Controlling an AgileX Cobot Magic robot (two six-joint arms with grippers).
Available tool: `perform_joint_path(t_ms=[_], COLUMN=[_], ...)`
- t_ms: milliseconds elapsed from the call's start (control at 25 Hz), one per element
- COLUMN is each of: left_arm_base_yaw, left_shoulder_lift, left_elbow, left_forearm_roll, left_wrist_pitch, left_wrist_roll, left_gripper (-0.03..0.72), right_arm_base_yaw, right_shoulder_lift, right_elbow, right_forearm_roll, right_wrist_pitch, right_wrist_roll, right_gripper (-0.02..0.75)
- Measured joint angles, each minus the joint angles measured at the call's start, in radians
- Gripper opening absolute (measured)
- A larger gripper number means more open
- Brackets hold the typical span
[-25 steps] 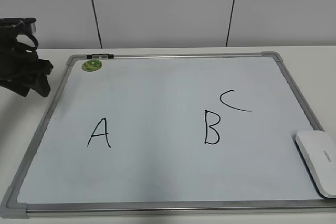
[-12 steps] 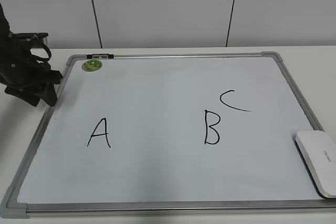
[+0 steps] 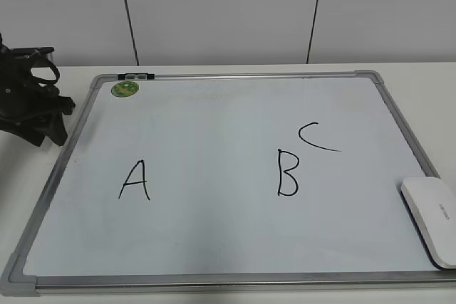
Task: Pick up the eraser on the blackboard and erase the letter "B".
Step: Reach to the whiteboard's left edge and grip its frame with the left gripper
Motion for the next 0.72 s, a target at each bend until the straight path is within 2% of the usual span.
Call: perform_joint_path(t_ms=[520,720], left_arm_base_yaw=[0.0,0.0], left_shoulder_lift=[0.044,0.059], left_elbow=[0.0,-0.005], left_forearm_roll=[-0.022,-0.036], left_wrist_pitch=[0.0,0.0], left_wrist_roll=[0.017,0.017], left_gripper=[0.333,0.288], right_arm_base_yaw=[0.0,0.0], right_shoulder_lift=[0.0,0.0], right_elbow=[0.0,0.0], right_forearm_roll=[0.0,0.0], right_wrist_pitch=[0.0,0.0], right_wrist_roll=[0.0,0.0], right_gripper=[0.573,0.573])
